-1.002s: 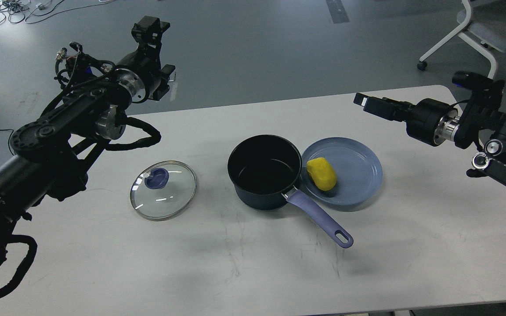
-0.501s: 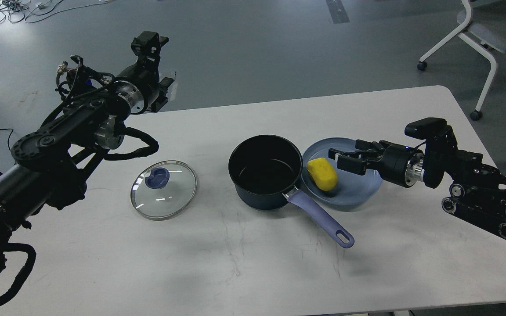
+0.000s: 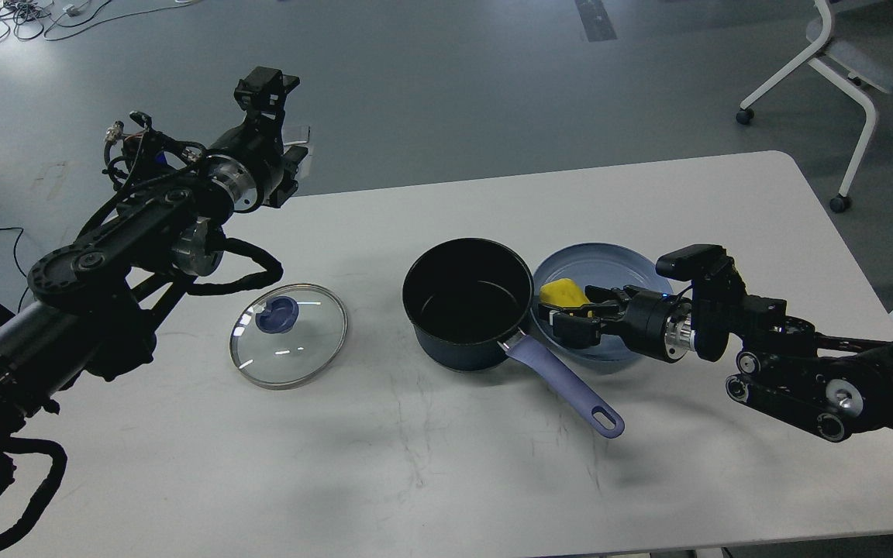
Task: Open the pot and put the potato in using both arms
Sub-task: 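Reach the right gripper to the yellow potato on the plate and grasp it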
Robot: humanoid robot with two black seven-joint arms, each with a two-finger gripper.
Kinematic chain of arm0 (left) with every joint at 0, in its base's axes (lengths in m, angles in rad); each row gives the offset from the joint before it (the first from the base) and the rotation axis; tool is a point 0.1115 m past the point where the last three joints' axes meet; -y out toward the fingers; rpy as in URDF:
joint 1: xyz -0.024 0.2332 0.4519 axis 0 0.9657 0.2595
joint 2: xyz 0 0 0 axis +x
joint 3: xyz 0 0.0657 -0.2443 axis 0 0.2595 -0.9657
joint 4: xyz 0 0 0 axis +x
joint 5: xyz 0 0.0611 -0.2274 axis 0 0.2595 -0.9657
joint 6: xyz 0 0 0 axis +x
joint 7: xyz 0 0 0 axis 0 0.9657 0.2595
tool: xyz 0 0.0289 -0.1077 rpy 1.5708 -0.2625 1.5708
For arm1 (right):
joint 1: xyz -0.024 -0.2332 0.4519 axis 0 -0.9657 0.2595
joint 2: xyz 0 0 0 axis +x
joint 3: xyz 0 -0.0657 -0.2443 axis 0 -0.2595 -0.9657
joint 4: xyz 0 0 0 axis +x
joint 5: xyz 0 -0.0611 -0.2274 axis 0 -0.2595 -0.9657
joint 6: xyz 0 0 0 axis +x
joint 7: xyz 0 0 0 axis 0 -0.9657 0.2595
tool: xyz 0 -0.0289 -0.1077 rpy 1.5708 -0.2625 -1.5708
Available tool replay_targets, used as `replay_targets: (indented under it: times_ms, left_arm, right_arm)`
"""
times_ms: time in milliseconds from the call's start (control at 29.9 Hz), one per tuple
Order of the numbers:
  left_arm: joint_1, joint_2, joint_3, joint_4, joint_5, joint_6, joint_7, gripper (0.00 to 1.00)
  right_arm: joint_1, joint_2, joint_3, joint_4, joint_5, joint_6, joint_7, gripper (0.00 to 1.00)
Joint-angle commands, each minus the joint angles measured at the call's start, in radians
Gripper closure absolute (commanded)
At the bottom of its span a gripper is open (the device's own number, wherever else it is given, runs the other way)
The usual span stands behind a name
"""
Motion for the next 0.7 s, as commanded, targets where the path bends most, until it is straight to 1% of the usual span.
replay_targets:
  times_ms: [0, 100, 134, 167, 200, 267, 301, 334, 368, 434, 568, 668]
  left_arm:
    - [0.003, -0.001, 0.0, 0.0, 0.0, 0.0, -0.001, 0.02]
    - [0.014, -0.001, 0.002, 0.0, 0.002, 0.0, -0.001, 0.02]
    - [0.015, -0.003, 0.002, 0.0, 0.002, 0.0, -0.006, 0.02]
    - [0.015, -0.003, 0.002, 0.0, 0.003, 0.001, -0.009, 0.02]
    - [0.018, -0.004, 0.002, 0.0, 0.008, 0.001, -0.019, 0.02]
    - [0.02, -0.006, 0.002, 0.0, 0.017, 0.001, -0.029, 0.02]
    - [0.02, -0.006, 0.002, 0.0, 0.024, 0.001, -0.035, 0.02]
    - [0.02, -0.006, 0.002, 0.0, 0.029, 0.001, -0.036, 0.02]
    - [0.021, -0.006, 0.002, 0.0, 0.029, 0.001, -0.036, 0.02]
    - [0.021, -0.006, 0.002, 0.0, 0.031, 0.001, -0.036, 0.02]
    - [0.021, -0.006, 0.003, 0.0, 0.031, 0.003, -0.038, 0.02]
    - [0.023, -0.006, 0.003, 0.0, 0.031, 0.003, -0.038, 0.02]
  right_arm:
    - [0.006, 0.006, -0.017, -0.017, -0.001, 0.0, -0.005, 0.0]
    - [0.015, 0.006, -0.033, -0.019, -0.001, 0.0, -0.007, 0.04]
    - [0.015, 0.004, -0.034, -0.019, -0.001, 0.0, -0.007, 0.12]
    - [0.017, 0.004, -0.034, -0.022, -0.002, 0.0, -0.005, 0.17]
    - [0.018, 0.004, -0.036, -0.026, -0.002, 0.0, -0.005, 0.26]
    - [0.018, 0.003, -0.037, -0.029, -0.002, 0.0, -0.005, 0.35]
    - [0.017, 0.001, -0.037, -0.031, -0.002, 0.0, -0.005, 0.44]
    - [0.018, 0.003, -0.048, -0.031, -0.002, 0.0, -0.005, 0.48]
    - [0.02, 0.003, -0.059, -0.031, -0.002, 0.0, -0.007, 0.49]
    - [0.031, 0.003, -0.073, -0.036, -0.002, 0.0, -0.007, 0.55]
    - [0.041, 0.001, -0.077, -0.052, -0.002, 0.0, -0.007, 0.63]
    - [0.043, -0.008, -0.077, -0.051, -0.001, 0.0, -0.007, 0.63]
